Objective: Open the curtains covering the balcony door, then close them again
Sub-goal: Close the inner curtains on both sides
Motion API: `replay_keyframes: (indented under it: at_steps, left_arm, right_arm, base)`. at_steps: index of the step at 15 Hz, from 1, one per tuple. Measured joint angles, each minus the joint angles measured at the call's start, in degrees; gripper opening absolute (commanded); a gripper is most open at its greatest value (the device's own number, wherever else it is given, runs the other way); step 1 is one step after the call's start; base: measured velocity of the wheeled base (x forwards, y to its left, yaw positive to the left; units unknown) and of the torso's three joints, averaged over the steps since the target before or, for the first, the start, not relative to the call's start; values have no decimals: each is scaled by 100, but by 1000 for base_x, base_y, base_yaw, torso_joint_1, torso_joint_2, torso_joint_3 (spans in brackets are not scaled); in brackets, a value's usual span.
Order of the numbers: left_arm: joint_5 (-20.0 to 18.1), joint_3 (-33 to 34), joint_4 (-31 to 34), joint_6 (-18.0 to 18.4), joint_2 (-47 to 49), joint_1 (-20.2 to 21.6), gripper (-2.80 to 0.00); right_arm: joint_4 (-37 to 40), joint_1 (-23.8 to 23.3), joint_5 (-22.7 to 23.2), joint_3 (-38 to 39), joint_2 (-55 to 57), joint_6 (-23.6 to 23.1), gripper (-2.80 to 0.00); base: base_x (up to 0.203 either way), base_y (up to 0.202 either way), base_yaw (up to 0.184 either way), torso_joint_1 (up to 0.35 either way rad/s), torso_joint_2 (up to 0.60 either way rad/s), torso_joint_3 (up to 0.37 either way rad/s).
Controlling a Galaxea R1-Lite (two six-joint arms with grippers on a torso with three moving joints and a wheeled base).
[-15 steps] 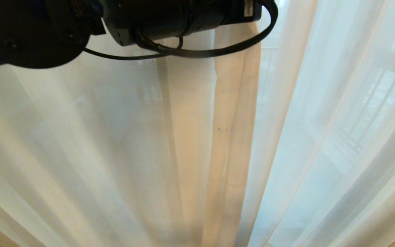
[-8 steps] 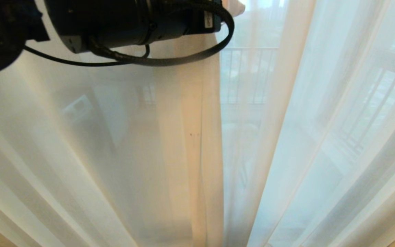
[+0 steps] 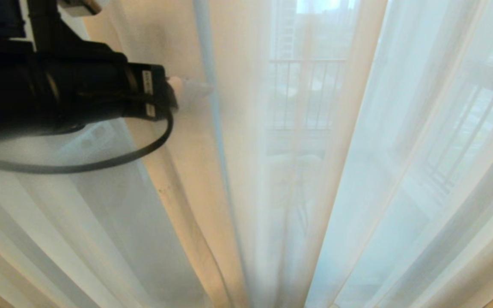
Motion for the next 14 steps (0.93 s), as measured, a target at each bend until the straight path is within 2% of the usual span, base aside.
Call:
replay_keyframes:
  at_steps: [3,4,8,14]
  left_arm:
    - [-4,893,26,10,-694,396,0]
    - [-4,1145,26,10,-896,497,-280]
    - [-4,1895,38,-6,-1600,804,-280]
    - [-15,2161,749,-9,-2273,1159,-280]
  right_arm:
    - [0,0,0,0,0,0,-280]
    - [0,0,0,0,0,0,-280]
    - [-2,2,-1,0,0,0,-280]
    - [-2,2,-1,0,0,0,-280]
  base:
    - [0,0,0,0,0,0]
    - [0,0,0,0,0,0]
    - [0,0,0,0,0,0]
    - [0,0,0,0,0,0]
